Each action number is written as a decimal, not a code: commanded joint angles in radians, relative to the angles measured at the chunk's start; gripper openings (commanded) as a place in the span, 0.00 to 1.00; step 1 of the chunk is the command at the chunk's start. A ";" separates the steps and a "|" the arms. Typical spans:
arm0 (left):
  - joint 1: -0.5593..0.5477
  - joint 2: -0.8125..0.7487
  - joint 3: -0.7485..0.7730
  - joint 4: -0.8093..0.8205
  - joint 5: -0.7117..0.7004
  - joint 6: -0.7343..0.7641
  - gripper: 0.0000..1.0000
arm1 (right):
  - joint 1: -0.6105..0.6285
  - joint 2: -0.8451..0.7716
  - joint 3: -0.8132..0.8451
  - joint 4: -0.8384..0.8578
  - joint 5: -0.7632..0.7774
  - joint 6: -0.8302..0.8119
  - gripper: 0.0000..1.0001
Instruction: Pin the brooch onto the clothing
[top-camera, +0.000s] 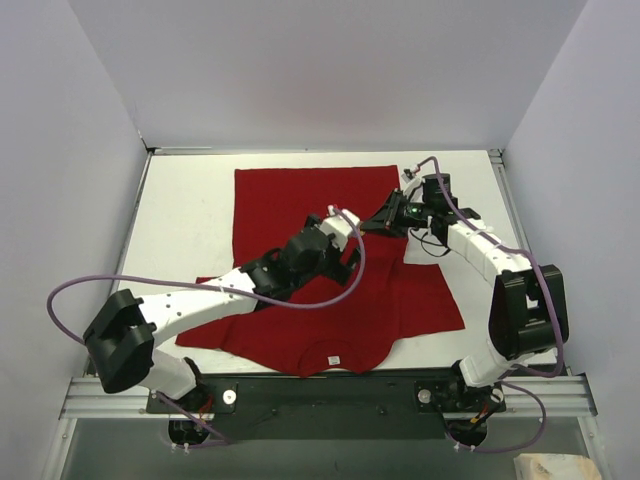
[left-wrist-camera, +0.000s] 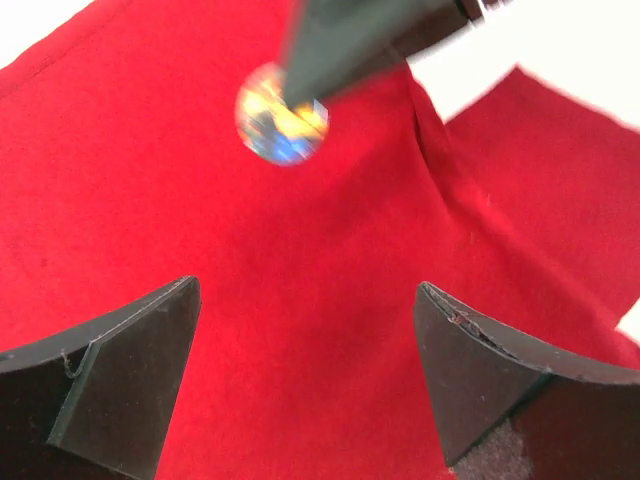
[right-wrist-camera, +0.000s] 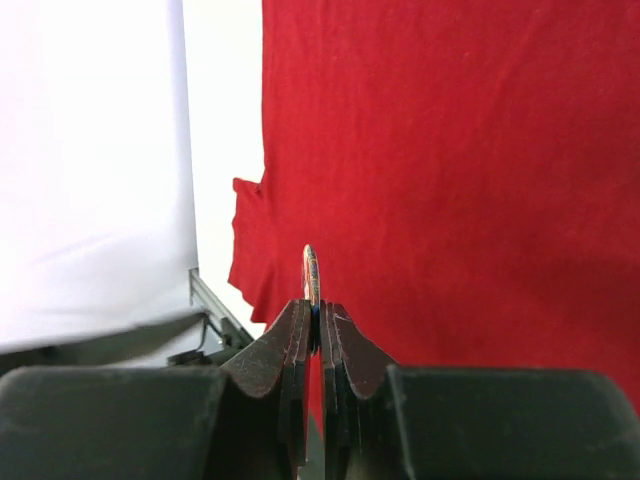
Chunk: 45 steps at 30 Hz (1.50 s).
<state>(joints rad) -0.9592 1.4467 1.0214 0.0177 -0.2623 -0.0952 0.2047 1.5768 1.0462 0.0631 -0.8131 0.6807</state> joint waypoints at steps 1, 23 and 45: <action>-0.094 -0.040 -0.038 0.040 -0.169 0.123 0.97 | 0.013 -0.024 0.034 0.041 -0.064 0.065 0.00; -0.165 0.236 0.097 0.203 -0.388 0.230 0.75 | 0.053 -0.058 -0.031 -0.046 -0.032 0.062 0.00; -0.096 0.262 0.095 0.215 -0.342 0.161 0.00 | 0.067 -0.080 -0.072 0.020 -0.064 0.105 0.04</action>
<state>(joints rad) -1.1084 1.7504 1.1316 0.1841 -0.6476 0.1291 0.2569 1.5440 0.9794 0.0559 -0.8024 0.7658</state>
